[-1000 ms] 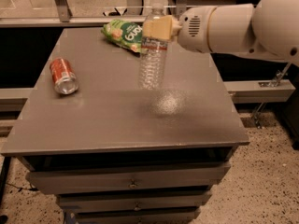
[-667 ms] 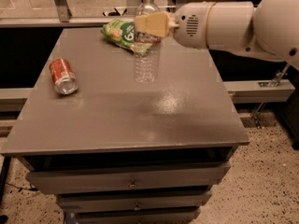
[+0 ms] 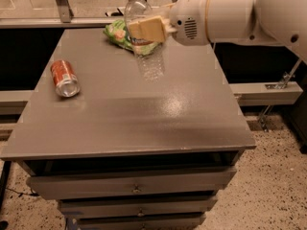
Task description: Place water bottle upright
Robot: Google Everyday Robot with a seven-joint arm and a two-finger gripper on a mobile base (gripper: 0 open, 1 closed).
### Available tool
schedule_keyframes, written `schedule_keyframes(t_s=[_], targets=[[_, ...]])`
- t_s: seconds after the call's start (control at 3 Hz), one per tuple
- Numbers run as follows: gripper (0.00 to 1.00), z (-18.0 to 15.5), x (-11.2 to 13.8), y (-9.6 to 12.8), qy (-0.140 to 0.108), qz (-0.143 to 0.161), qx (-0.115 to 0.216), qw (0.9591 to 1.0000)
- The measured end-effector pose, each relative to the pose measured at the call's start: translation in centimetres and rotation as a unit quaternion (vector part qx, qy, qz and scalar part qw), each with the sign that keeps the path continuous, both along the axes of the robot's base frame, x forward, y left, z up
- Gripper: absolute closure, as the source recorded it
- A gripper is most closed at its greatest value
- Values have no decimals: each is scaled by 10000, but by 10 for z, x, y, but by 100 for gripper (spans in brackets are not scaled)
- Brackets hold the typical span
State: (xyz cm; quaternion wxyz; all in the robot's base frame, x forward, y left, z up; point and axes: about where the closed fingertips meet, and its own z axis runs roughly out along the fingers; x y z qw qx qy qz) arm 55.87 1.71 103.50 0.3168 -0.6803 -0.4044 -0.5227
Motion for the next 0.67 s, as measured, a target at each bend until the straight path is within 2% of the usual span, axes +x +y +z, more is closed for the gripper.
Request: schedule_keyframes(t_s=[0.33, 0.67], targets=[[100, 8, 1, 9, -358, 207, -244, 9988], [100, 4, -1, 19, -975, 716, -758, 9898]])
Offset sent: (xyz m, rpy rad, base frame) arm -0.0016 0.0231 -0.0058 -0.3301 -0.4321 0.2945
